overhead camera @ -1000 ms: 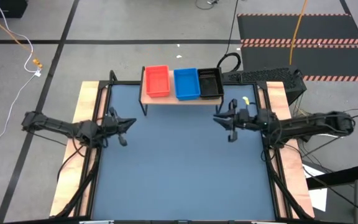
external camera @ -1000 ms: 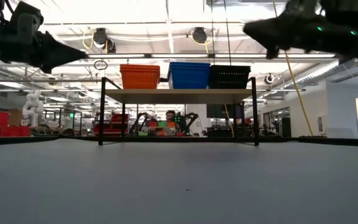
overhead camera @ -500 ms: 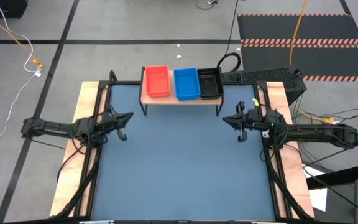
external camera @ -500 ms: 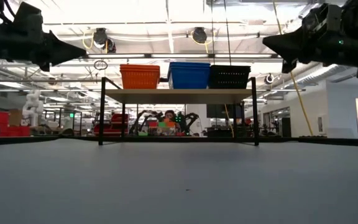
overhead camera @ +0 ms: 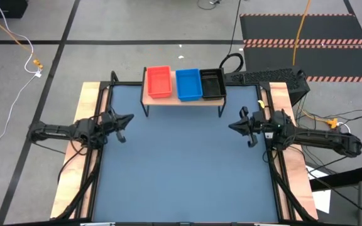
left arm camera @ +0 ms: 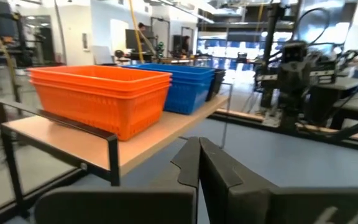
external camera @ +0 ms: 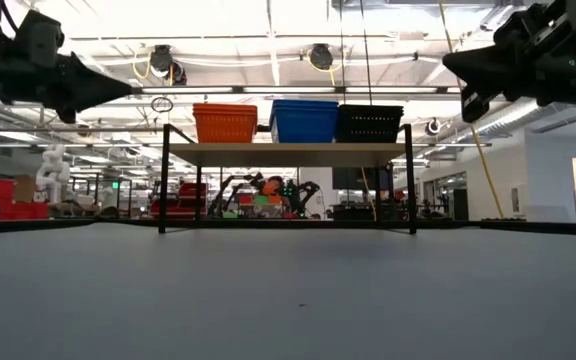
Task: Stack baskets on shelf by color
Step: Return to Home Position
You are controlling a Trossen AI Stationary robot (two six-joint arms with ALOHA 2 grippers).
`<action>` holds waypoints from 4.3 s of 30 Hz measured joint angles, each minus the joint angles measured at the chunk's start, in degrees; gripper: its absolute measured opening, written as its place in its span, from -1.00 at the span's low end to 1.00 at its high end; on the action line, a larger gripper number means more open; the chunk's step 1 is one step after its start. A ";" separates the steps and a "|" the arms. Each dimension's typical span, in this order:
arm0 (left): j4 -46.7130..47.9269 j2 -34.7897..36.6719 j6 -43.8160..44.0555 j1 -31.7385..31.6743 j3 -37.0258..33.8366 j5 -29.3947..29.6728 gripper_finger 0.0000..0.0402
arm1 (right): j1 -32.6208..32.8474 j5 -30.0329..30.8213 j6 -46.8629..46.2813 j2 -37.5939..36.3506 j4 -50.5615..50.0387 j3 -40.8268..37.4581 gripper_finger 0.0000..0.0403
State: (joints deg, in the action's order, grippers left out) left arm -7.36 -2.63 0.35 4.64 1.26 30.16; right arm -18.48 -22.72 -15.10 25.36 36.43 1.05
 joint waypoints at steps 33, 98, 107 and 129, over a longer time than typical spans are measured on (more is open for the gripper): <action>8.64 2.50 2.84 4.65 3.66 -11.16 -0.98 | 4.91 1.95 3.80 -16.82 -11.92 0.56 -1.00; 3.30 1.46 -0.10 5.62 -0.63 -9.08 -0.79 | 4.83 1.64 18.85 -23.36 -24.25 -0.22 -1.00; 3.28 1.46 -0.10 5.62 -0.63 -9.08 -0.79 | 4.83 1.64 18.83 -23.36 -24.27 -0.25 -1.00; 3.26 1.46 -0.10 5.62 -0.63 -9.08 -0.79 | 4.83 1.64 18.83 -23.36 -24.29 -0.25 -1.00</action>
State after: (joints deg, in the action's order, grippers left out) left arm -4.10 -1.17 0.25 10.26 0.62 21.08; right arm -13.65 -21.08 3.73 2.00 12.14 0.80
